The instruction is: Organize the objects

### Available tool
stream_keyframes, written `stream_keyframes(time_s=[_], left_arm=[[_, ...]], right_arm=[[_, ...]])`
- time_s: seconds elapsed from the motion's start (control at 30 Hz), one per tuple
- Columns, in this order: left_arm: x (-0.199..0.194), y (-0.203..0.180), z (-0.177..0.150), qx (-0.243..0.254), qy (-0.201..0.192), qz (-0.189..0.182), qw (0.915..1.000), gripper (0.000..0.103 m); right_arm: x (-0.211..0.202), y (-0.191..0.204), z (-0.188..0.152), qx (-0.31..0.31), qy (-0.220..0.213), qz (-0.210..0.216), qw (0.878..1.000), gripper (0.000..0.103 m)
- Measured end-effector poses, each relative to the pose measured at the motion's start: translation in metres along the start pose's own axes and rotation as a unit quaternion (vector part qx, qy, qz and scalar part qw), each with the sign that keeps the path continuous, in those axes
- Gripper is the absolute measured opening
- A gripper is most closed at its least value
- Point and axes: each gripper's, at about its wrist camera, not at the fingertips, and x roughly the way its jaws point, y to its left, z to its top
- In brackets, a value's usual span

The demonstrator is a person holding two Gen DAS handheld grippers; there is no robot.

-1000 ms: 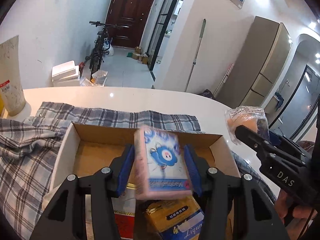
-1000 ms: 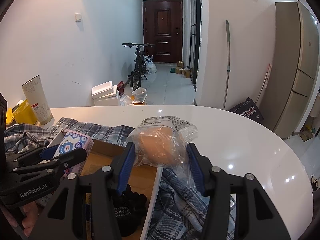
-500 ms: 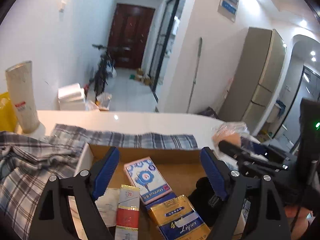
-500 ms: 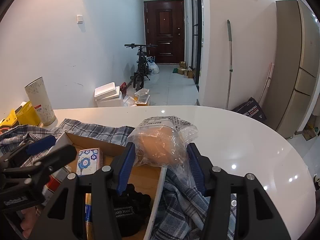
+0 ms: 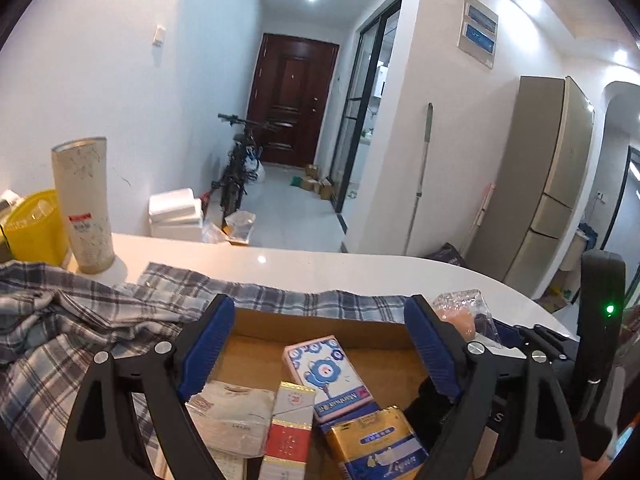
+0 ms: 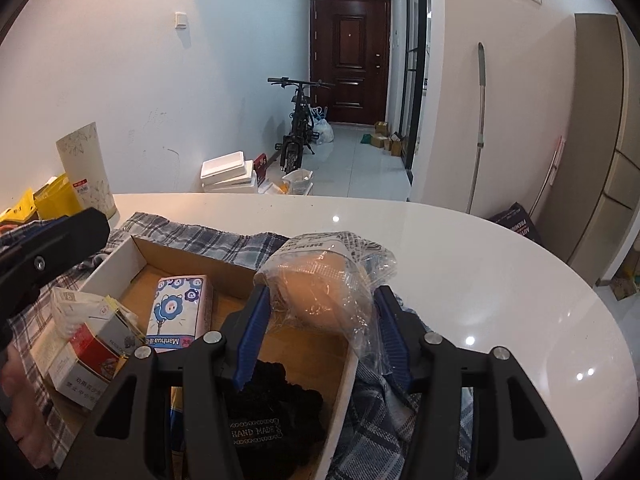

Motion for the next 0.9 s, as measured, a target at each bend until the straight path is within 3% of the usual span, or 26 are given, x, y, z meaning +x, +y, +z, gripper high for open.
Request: stream_keyframes(time_s=[0.07,0.13,0.23,0.37,0.53,0.63,0.7,0.9], left_arm=[[-0.003,0.000,0.001,0.000,-0.007,0.001,1.0000,0.088],[-0.008,0.001,0.003,-0.005,-0.012,-0.002,0.9999,0.088],[-0.017,-0.002,0.006,-0.002,-0.024,0.002,0.9997,0.088],[-0.038,-0.010,0.016,0.016,-0.058,0.001,0.9982,0.088],[-0.068,-0.022,0.032,0.032,-0.097,-0.010,0.9947,0.089],[-0.085,-0.028,0.041,0.038,-0.086,-0.022,0.9953,0.089],[-0.099,-0.032,0.043,0.045,-0.071,-0.050,0.9952,0.089],[-0.166,-0.048,0.051,0.089,-0.105,-0.020,0.9903,0.089]], right_arm=[[0.000,-0.001,0.000,0.001,-0.001,0.003,1.000,0.058],[-0.001,-0.003,0.000,0.009,0.005,0.010,1.000,0.075],[-0.007,-0.010,0.002,0.035,0.000,0.023,0.999,0.091],[-0.024,-0.017,0.010,0.059,-0.029,0.024,0.998,0.093],[-0.061,-0.008,0.030,0.027,-0.084,-0.021,0.996,0.094],[-0.093,-0.004,0.045,0.012,-0.125,-0.032,0.992,0.101],[-0.115,-0.002,0.054,0.013,-0.149,-0.035,0.988,0.102],[-0.168,0.003,0.068,0.030,-0.204,-0.018,0.978,0.102]])
